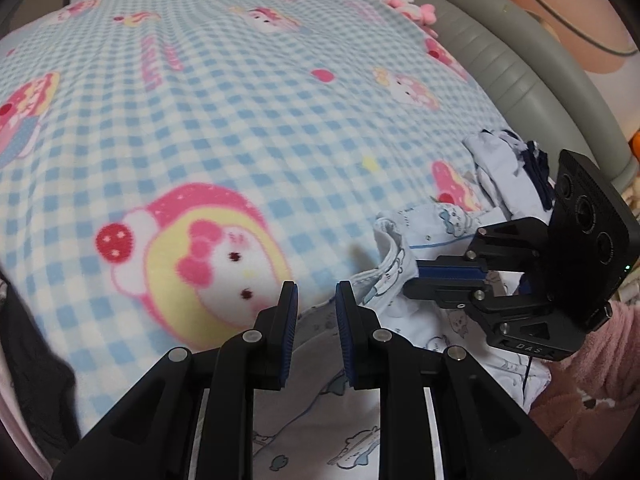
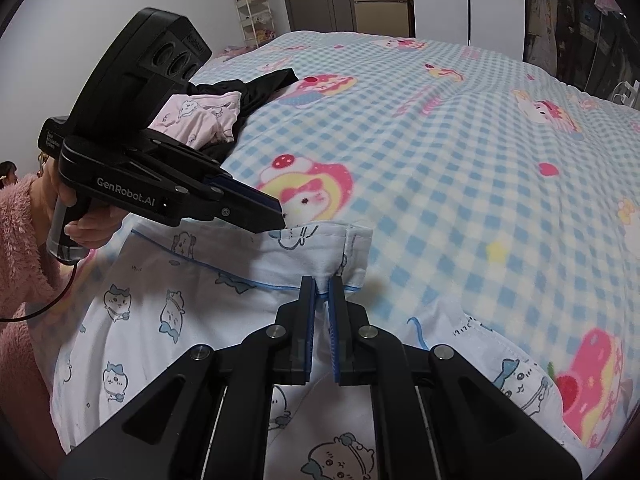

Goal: Fold clothes

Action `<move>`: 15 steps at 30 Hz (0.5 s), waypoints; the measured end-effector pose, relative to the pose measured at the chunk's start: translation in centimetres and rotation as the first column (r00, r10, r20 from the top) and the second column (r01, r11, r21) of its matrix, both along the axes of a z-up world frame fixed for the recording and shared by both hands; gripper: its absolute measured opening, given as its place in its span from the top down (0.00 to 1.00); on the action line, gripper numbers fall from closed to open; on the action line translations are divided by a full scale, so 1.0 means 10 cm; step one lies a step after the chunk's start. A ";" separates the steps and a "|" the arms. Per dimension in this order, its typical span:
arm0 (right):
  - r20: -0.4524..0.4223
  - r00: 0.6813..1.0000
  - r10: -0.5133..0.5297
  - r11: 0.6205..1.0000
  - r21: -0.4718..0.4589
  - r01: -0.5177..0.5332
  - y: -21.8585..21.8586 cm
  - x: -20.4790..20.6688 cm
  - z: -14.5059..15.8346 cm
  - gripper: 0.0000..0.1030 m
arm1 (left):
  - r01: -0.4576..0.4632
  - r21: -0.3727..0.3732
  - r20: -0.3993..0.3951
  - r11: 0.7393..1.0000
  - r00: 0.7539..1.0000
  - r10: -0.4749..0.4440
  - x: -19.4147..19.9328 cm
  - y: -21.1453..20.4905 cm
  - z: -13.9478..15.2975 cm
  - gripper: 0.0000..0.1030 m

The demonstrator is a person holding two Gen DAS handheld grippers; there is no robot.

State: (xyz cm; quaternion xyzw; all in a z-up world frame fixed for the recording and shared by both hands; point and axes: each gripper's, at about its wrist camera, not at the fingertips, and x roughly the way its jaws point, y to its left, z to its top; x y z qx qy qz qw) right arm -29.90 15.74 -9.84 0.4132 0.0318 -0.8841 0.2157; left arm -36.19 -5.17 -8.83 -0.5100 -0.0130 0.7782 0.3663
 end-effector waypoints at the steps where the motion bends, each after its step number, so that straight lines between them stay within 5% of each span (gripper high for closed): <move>1: 0.001 1.000 0.001 1.000 0.005 -0.001 0.00 0.00 -0.01 0.95 | 0.014 -0.002 -0.002 1.000 1.000 -0.014 0.01 0.02 0.00 0.80; 5: 0.001 1.000 0.010 1.000 0.001 -0.010 0.00 0.02 -0.01 0.95 | 0.087 -0.014 0.003 0.996 0.996 -0.087 0.06 0.17 -0.02 0.77; 8: -0.003 1.000 0.021 1.000 -0.008 -0.021 0.00 0.04 0.00 0.95 | 0.119 0.002 0.016 0.993 0.993 -0.119 0.02 0.24 -0.03 0.59; 10: -0.005 1.000 0.020 1.000 -0.009 -0.020 0.01 0.04 0.01 0.95 | 0.131 0.024 0.036 0.991 0.991 -0.132 -0.01 0.28 -0.06 0.65; 11: -0.003 1.000 0.017 1.000 -0.008 -0.017 0.01 0.04 0.00 0.95 | 0.137 0.020 0.029 0.990 0.990 -0.137 0.00 0.30 -0.06 0.88; 12: 0.001 1.000 0.013 1.000 -0.011 -0.013 0.02 0.03 0.00 0.95 | 0.139 0.009 0.018 0.990 0.990 -0.139 0.01 0.33 -0.07 0.96; 15: 0.023 1.000 -0.007 0.999 -0.053 0.008 0.07 -0.01 -0.01 0.95 | 0.092 -0.008 -0.004 0.996 0.996 -0.092 0.03 0.31 -0.08 0.98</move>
